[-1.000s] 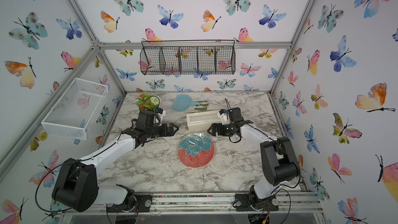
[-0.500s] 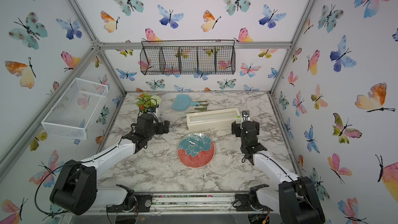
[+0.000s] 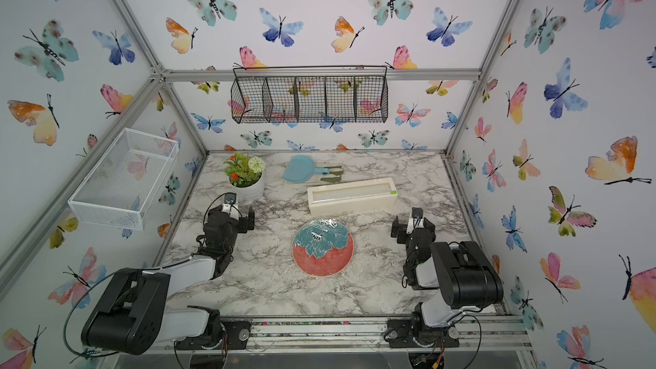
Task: Wrap the plate with plastic wrap
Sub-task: Reset both arms
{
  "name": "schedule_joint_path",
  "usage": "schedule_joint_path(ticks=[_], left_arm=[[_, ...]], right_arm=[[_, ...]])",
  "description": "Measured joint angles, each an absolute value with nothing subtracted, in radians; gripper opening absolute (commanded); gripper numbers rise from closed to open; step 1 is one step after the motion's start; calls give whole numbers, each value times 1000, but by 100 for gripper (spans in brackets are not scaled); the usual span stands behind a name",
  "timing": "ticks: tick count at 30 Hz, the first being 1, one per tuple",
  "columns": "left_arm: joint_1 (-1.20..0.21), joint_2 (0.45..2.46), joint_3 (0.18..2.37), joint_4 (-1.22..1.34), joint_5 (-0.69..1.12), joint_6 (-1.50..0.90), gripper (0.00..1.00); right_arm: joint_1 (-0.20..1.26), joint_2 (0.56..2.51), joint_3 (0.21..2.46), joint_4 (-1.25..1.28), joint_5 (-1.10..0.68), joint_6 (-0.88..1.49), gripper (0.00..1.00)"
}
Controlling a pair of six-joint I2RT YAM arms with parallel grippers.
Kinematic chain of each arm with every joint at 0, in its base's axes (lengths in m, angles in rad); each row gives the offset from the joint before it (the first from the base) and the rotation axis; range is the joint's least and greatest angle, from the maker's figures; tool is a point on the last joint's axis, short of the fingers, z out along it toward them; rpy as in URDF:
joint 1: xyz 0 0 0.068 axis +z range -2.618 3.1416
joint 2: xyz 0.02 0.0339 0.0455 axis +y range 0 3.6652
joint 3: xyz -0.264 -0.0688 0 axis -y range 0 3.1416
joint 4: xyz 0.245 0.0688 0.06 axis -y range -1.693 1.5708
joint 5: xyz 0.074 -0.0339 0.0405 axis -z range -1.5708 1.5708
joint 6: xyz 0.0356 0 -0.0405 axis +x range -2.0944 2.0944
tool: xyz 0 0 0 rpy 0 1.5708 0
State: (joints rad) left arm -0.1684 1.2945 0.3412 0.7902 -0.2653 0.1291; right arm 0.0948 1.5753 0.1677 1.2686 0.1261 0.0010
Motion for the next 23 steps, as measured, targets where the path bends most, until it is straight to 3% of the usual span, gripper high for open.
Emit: schedule_joint_path(ticks=[8, 13, 15, 23], left_arm=[[-138, 1216, 222, 933, -212, 74, 98], [-114, 1386, 47, 1194, -197, 49, 98], [-100, 1458, 47, 1250, -185, 48, 98], [-93, 1431, 151, 1255, -168, 36, 98]], right_arm=[[95, 1581, 247, 1233, 44, -20, 98], [95, 1579, 250, 1210, 34, -20, 98], [95, 1579, 250, 1205, 33, -20, 98], [95, 1579, 256, 1186, 30, -20, 98]])
